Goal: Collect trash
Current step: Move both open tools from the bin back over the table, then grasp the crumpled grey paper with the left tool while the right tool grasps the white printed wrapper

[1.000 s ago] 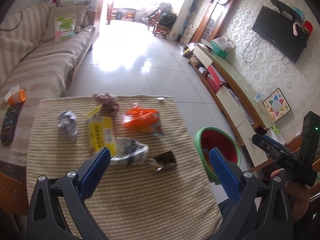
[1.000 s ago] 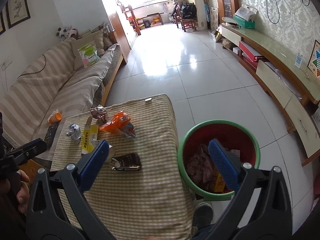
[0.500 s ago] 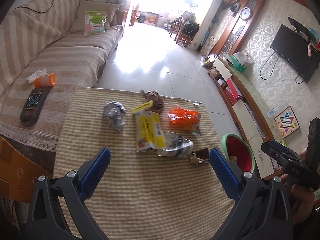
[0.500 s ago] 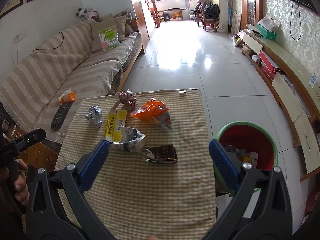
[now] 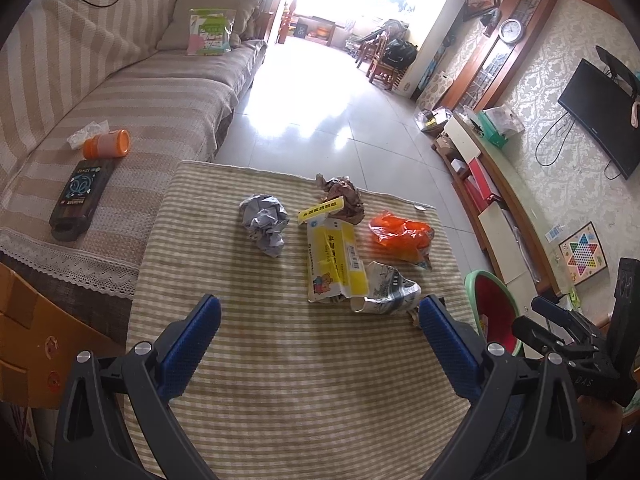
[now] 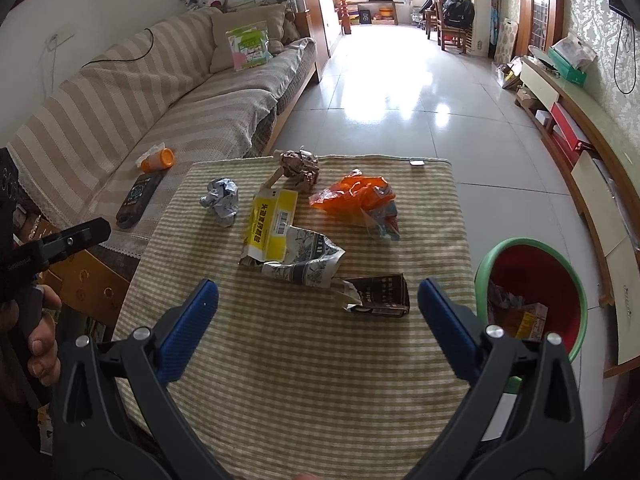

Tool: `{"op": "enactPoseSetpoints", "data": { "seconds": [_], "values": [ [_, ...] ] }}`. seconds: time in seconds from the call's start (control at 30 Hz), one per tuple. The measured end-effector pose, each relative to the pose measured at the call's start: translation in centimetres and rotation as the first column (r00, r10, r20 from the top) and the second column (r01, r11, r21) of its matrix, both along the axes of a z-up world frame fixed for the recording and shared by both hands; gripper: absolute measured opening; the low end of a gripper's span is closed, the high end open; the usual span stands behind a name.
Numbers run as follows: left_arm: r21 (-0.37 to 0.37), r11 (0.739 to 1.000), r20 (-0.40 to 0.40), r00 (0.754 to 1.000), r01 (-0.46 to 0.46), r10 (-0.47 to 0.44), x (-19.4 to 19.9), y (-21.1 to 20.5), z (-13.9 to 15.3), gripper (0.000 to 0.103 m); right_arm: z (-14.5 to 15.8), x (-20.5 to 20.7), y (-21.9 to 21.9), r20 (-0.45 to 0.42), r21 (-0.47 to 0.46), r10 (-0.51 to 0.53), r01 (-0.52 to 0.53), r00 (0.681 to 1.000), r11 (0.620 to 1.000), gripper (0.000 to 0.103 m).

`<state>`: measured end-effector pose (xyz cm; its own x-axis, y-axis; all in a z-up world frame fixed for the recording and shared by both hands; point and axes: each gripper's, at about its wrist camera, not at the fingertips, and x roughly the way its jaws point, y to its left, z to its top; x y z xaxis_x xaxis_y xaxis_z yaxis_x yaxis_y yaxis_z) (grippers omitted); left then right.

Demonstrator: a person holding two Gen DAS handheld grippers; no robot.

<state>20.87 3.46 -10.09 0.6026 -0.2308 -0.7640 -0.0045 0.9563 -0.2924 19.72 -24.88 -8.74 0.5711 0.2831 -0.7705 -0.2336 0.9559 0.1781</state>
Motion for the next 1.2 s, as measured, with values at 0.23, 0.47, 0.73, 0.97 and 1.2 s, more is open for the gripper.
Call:
{"op": "enactPoseSetpoints", "data": {
  "seconds": [0.23, 0.47, 0.73, 0.97, 1.2],
  "values": [
    [0.016, 1.0, -0.033, 0.999, 0.002, -0.002, 1.7, -0.2, -1.4, 0.095, -1.7, 1.6, 1.3, -0.038, -0.001, 0.038, -0.038, 0.999, 0.999, 0.098],
    [0.032, 0.999, -0.068, 0.998, 0.004, -0.002, 4.2, -0.1, -3.0, 0.095, -4.0, 3.7, 3.6, -0.081, 0.01, 0.082, -0.081, 0.993, 0.997, 0.098],
    [0.051, 0.999, -0.128, 0.992, 0.006, 0.0, 7.6, 0.5, -6.3, 0.095, -7.6, 6.3, 6.1, -0.143, 0.001, 0.106, -0.107, 0.984, 0.994, 0.098],
    [0.056, 0.998, -0.157, 0.988, 0.018, -0.009, 10.7, 0.4, -8.5, 0.095, -10.5, 7.9, 6.8, -0.192, -0.001, 0.105, -0.107, 0.976, 0.994, 0.098],
    [0.066, 0.997, -0.188, 0.982, 0.03, -0.017, 13.6, -0.3, -10.8, 0.095, -11.5, 8.9, 7.3, -0.178, -0.054, 0.094, -0.105, 0.979, 0.993, 0.098]
  ]
}}
